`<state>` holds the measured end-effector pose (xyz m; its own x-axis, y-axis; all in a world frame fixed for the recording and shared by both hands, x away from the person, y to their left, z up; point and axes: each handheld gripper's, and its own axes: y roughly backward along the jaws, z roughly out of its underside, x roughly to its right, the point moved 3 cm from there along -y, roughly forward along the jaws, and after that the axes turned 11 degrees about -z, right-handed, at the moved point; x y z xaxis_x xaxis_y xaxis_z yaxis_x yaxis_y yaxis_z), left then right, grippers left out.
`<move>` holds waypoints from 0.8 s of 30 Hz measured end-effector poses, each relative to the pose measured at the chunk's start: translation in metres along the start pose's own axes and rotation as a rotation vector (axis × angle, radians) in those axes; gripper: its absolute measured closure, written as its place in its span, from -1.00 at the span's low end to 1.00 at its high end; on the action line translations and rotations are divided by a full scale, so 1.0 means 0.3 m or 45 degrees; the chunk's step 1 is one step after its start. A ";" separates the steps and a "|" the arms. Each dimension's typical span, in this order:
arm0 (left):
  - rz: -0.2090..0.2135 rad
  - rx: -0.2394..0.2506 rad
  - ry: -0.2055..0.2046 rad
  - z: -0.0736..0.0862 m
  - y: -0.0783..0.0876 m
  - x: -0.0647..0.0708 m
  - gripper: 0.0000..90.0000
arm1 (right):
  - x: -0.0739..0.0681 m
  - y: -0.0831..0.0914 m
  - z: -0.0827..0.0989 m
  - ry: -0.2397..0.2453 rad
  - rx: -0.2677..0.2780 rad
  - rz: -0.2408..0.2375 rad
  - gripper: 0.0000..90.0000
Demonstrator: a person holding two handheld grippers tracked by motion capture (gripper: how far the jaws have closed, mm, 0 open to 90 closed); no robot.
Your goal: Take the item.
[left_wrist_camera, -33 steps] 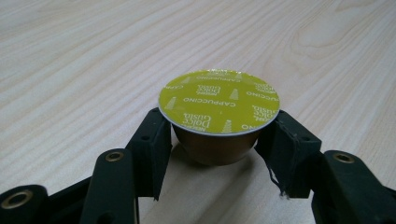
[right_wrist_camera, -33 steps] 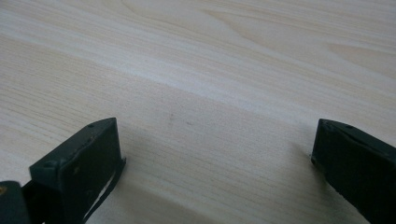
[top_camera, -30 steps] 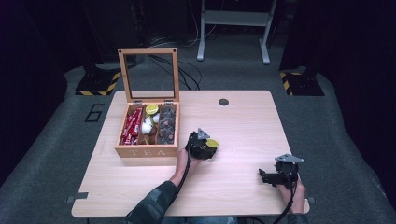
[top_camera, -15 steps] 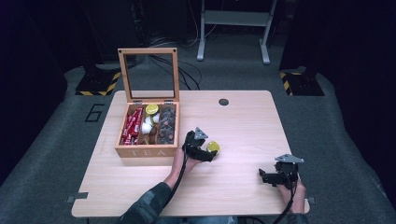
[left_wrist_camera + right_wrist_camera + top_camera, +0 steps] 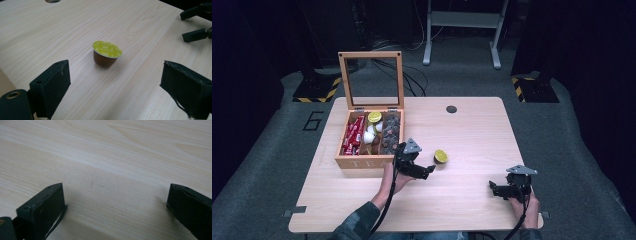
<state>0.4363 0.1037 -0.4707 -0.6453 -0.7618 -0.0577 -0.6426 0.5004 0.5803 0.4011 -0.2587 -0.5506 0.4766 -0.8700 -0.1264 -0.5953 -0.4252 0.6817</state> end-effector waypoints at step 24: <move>-0.160 0.041 0.043 0.151 0.267 -0.158 -0.88 | 0.000 0.000 0.000 -0.003 0.002 0.000 -0.98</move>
<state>0.3968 0.1984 -0.4582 -0.5450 -0.8324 -0.1003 -0.7307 0.4129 0.5436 0.4011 -0.2585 -0.5506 0.4748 -0.8708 -0.1281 -0.5963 -0.4253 0.6808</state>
